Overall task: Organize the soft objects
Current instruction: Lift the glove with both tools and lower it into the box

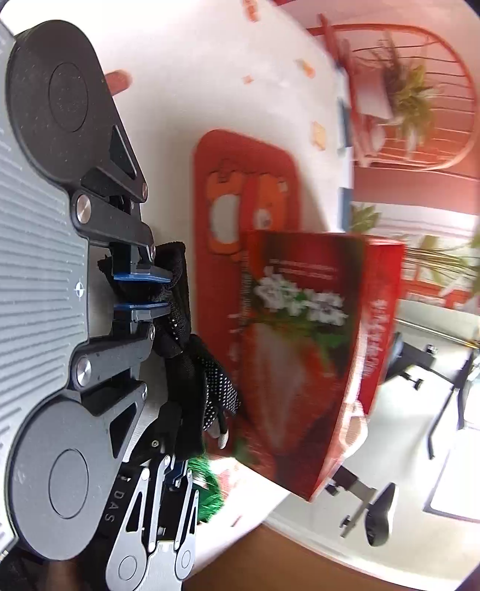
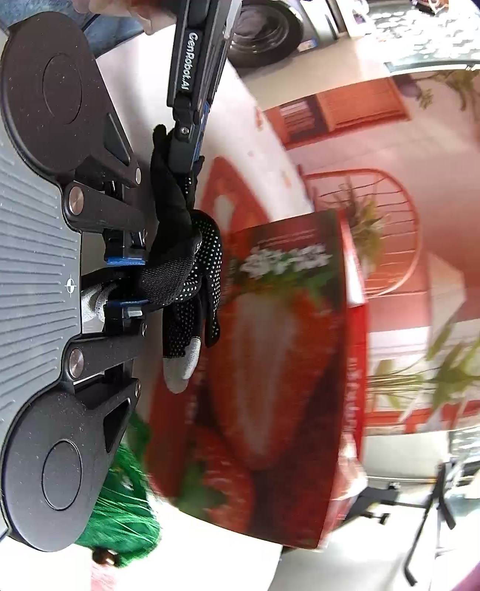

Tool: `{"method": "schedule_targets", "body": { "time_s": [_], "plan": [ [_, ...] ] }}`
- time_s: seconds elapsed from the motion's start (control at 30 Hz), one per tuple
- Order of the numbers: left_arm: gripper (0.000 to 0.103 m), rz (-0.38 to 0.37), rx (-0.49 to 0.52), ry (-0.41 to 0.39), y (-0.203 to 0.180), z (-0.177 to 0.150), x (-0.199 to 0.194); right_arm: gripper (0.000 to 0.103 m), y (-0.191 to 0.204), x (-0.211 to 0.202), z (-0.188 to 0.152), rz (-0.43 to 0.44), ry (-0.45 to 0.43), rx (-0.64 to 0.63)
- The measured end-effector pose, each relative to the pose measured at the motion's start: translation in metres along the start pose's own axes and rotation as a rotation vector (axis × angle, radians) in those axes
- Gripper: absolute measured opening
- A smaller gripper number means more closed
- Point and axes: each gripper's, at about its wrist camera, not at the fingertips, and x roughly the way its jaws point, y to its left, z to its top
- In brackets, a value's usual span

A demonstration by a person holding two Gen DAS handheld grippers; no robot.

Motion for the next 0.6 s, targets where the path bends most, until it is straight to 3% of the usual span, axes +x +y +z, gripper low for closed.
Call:
{"method": "schedule_targets", "body": {
  "time_s": [0.3,0.6],
  "plan": [
    [0.012,-0.013,0.058,-0.187,-0.018,0.056,-0.045,0.014,-0.003,-0.037,0.045,-0.029,-0.175,-0.008],
    [0.012,-0.029,0.089,-0.276,-0.039,0.129,-0.039,0.015,-0.029,-0.047,0.124,-0.085,-0.256,-0.099]
  ]
}}
